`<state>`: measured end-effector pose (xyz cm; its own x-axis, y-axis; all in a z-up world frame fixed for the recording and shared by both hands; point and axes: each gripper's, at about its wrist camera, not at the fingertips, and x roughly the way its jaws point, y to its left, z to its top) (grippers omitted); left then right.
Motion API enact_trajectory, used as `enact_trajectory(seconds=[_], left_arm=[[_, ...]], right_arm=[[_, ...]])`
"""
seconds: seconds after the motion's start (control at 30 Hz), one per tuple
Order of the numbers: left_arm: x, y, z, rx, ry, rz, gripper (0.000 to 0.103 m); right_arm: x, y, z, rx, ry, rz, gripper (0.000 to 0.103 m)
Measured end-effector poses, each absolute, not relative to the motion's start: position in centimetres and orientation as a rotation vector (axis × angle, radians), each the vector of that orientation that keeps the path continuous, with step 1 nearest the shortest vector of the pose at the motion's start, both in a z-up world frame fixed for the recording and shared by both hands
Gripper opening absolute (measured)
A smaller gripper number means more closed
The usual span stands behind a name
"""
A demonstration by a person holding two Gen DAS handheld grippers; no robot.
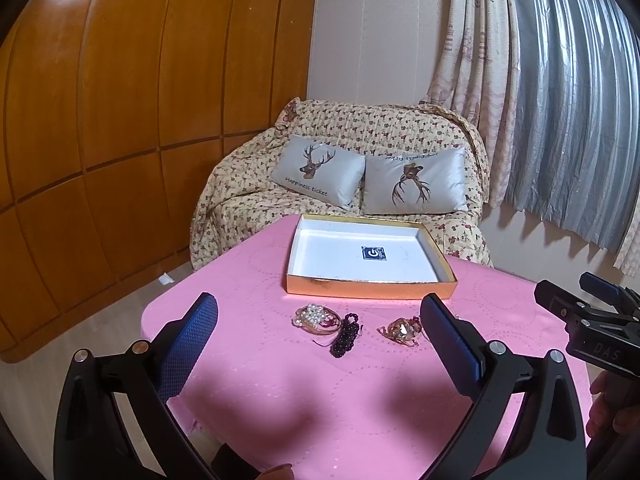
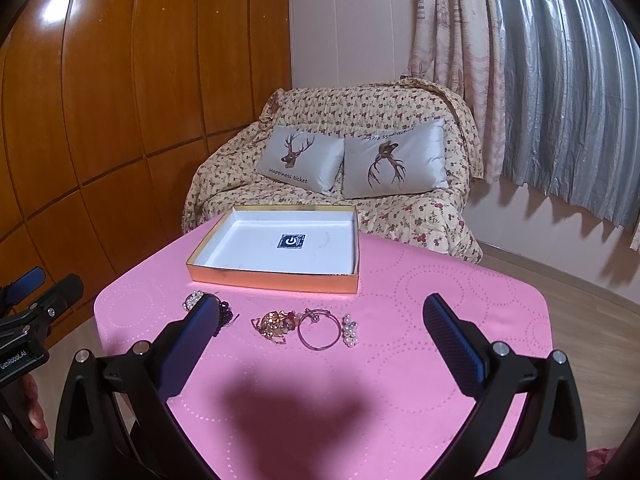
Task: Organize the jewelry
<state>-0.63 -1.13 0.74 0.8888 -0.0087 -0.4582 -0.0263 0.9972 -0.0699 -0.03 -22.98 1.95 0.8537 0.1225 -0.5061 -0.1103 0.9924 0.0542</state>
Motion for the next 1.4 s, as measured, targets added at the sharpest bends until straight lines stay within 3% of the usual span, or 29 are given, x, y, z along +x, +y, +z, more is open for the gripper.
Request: enact_trajectory(seconds=[1.4], left_arm=[[-0.1,-0.6,-0.5,-0.094,0.498,0.011,0.098]], right_arm=[[-0.4,-23.0,0.7,0.023,0.533,0.110,0.000]])
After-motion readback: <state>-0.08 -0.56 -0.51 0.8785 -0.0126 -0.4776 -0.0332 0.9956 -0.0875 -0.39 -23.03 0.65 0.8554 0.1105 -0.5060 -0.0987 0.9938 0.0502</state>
